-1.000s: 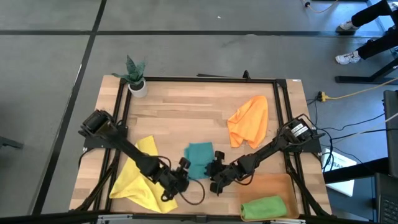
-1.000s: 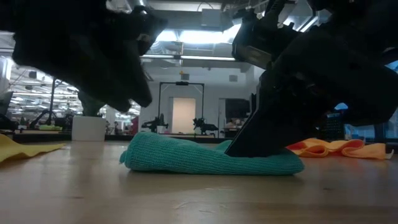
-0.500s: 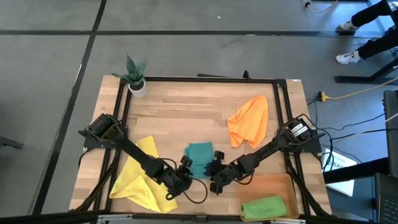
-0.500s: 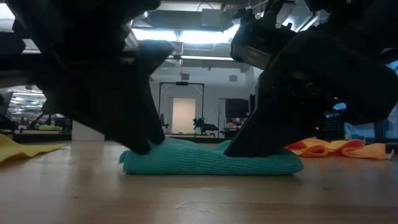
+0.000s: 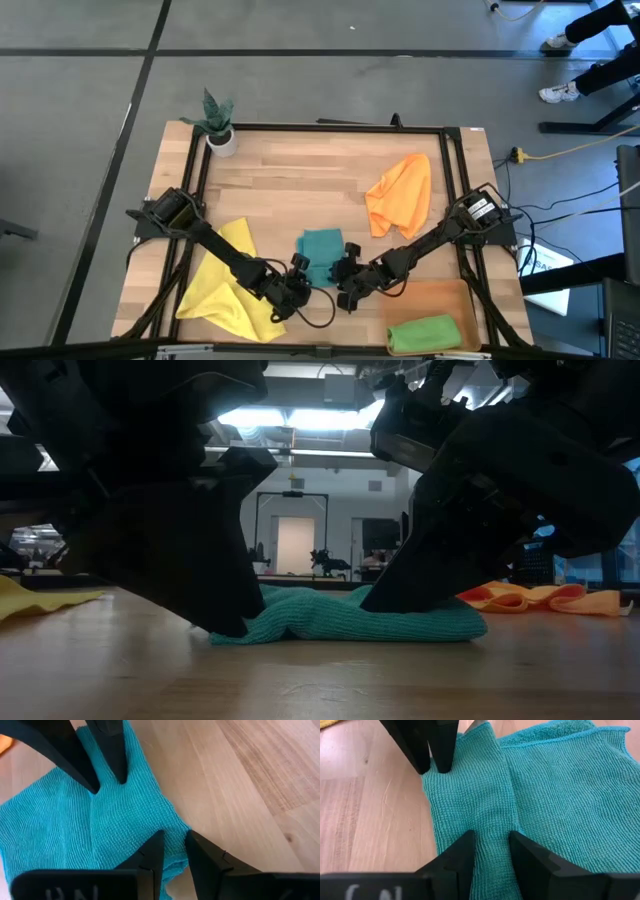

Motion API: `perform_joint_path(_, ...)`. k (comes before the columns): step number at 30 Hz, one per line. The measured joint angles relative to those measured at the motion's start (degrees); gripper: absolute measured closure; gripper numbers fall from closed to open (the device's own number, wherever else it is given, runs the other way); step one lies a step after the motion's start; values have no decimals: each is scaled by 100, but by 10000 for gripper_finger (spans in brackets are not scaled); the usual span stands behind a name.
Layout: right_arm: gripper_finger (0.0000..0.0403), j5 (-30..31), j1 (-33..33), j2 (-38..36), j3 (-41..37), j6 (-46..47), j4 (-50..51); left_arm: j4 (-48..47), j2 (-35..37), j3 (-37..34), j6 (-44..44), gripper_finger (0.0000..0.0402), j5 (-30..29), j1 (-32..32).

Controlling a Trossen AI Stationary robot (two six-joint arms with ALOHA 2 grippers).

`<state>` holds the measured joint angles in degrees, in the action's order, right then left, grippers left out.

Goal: Roll microfiber towels into tight, uniform cylinder then place into a basket
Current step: Roll the blue microfiber towel

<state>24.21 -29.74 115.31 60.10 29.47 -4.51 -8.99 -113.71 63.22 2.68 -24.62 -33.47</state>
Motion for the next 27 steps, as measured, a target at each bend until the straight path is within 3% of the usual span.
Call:
perform_joint_path(7,275,-15,0,0,0,-32,2,-243,-4,0,179,395,1,7)
perform_joint_path(12,275,-68,0,13,162,-266,176,-256,-9,-4,291,400,67,11)
perform_joint_path(21,275,-240,-216,-22,1204,-1014,1770,-273,-11,-9,320,401,135,11)
perform_joint_path(27,275,-203,-517,-39,1463,-1476,1961,-275,-11,-11,321,401,145,11)
